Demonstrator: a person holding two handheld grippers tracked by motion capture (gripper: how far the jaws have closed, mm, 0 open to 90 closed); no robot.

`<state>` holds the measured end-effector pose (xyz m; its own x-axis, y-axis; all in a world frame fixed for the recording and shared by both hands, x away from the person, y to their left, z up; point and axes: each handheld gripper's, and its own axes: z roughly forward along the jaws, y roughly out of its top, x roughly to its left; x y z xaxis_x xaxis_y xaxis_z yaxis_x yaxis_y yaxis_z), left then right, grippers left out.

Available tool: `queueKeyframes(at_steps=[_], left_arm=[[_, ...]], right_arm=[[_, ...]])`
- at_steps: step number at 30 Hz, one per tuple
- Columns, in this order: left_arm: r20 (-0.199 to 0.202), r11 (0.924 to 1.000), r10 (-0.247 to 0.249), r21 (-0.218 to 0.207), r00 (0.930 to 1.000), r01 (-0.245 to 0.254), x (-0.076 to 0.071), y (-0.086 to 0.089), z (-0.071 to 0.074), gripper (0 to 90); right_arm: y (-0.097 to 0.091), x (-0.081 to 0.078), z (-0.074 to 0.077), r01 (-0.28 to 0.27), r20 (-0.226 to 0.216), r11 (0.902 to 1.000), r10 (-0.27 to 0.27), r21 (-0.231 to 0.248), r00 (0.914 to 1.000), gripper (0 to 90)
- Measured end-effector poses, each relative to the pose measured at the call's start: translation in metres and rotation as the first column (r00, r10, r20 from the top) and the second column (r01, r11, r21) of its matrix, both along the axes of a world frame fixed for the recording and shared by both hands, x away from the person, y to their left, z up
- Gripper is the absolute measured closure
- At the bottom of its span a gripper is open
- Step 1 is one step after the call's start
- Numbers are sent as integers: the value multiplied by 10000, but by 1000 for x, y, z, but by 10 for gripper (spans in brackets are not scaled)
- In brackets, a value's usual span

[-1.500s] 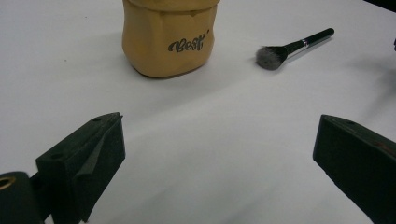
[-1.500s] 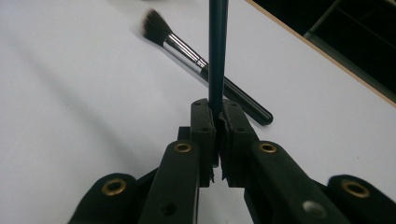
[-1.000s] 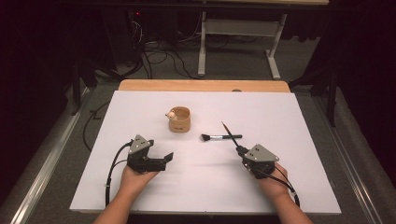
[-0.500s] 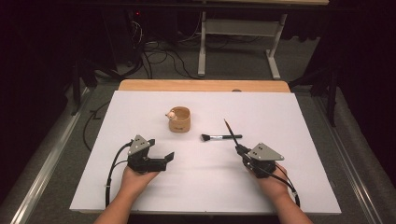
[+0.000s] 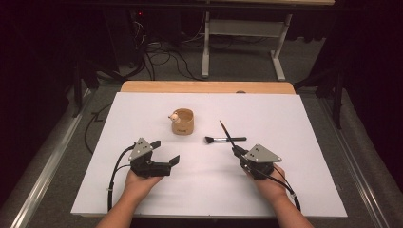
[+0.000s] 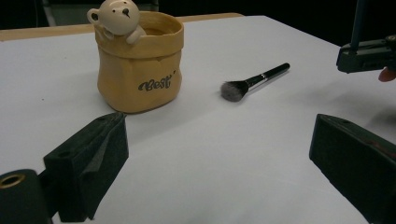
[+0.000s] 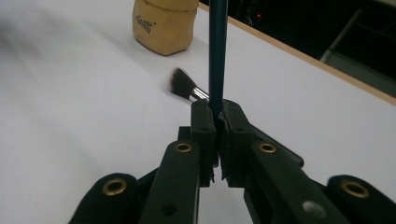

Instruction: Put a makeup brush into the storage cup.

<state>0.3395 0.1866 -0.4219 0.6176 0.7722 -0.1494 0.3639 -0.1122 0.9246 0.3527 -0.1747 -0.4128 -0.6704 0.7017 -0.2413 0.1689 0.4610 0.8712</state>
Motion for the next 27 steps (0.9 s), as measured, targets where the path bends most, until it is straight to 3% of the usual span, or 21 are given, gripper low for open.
queueKeyframes(at_steps=[4,7,11,15,20,27], left_arm=[[45,9999,-96,98,9999,96,-1,-2,2,50],[106,9999,-118,-53,9999,119,-2,-3,3,50],[97,9999,-146,-32,9998,147,-2,-4,3,50],[121,9998,-151,-114,9998,152,-3,-4,5,46],[165,9996,-193,-223,9997,196,-3,-3,9,36],[260,9994,-198,-282,9995,205,-2,-6,16,27]], right_arm=[[1,6,7,-16,155,10000,15,95,9999,876],[4,7,9,-15,192,10000,15,30,9998,876],[13,10,14,-305,401,9994,311,-153,9987,875],[30,13,14,-547,312,9980,537,329,9981,875],[43,6,18,-1052,523,9930,1023,542,9934,875],[45,1,13,-1157,398,9920,1138,510,9927,875]])
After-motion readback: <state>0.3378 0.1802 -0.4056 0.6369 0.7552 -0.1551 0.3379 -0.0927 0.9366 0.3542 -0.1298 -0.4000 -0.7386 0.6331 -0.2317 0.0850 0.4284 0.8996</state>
